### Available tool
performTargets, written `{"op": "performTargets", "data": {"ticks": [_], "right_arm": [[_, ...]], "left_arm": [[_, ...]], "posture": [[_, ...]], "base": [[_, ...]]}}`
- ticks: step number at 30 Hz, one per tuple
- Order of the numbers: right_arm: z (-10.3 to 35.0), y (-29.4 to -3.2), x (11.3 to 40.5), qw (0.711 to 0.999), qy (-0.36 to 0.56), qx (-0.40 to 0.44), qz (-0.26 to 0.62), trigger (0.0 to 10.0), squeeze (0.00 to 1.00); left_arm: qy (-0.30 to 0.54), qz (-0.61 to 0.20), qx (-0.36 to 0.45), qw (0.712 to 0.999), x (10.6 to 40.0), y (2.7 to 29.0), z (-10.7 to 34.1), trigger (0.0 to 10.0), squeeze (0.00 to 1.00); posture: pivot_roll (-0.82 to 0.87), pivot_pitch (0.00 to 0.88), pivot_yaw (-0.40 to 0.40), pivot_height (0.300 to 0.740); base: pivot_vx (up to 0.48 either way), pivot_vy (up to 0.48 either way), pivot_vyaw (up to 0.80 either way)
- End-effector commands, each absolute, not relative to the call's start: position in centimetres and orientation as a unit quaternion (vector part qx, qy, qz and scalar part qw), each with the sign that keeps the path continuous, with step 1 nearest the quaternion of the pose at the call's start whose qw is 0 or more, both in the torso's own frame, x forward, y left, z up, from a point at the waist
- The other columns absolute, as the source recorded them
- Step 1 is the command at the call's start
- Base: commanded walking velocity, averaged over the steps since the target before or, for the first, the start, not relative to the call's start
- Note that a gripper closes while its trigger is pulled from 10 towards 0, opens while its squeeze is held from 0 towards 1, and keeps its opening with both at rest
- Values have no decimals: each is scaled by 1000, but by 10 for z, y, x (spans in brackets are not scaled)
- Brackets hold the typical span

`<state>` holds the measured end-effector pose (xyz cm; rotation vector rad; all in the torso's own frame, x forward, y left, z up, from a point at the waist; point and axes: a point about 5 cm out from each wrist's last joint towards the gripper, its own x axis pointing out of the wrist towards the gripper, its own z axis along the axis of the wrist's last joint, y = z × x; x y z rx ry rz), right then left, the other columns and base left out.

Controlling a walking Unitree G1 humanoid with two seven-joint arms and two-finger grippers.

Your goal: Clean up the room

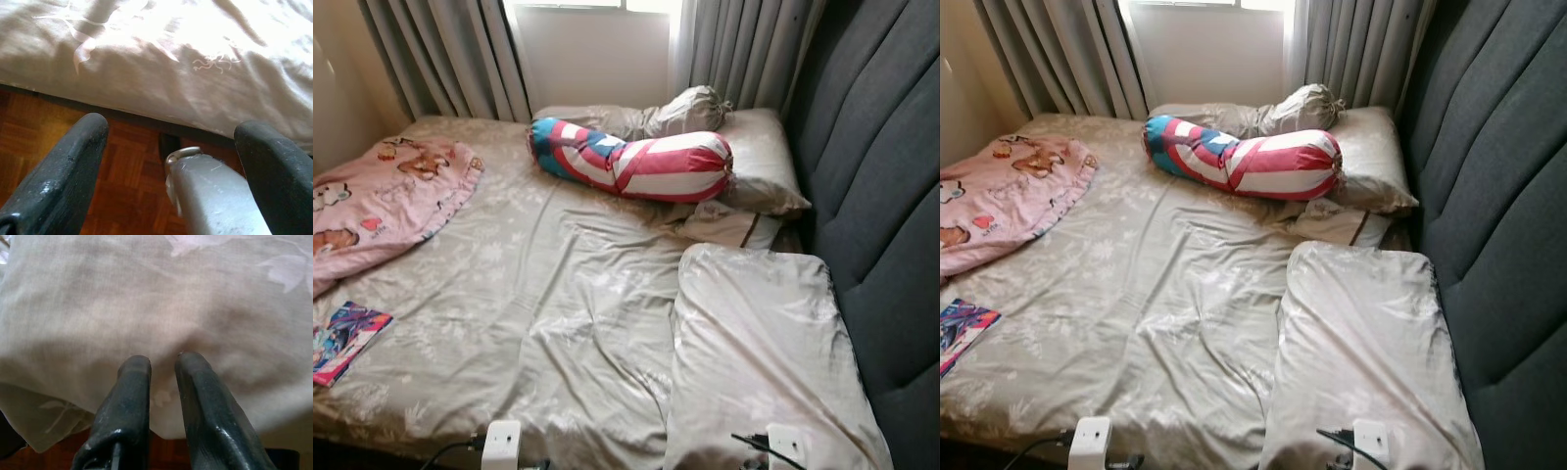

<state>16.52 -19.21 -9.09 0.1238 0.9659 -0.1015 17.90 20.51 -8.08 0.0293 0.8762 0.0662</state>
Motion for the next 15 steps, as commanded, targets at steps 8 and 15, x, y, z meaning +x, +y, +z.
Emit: {"op": "performTargets", "data": {"ticks": [8,15], "right_arm": [[-90,-184,172,880,466,70,-56,10000,0],[-88,-175,178,883,464,69,-35,10000,0]], "left_arm": [[438,34,17,898,175,210,-83,10000,0],[438,36,16,898,174,211,-83,10000,0]], "posture": [[-37,0,-7,740],[-20,0,-6,740]], "base": [[0,0,0],[0,0,0]]}}
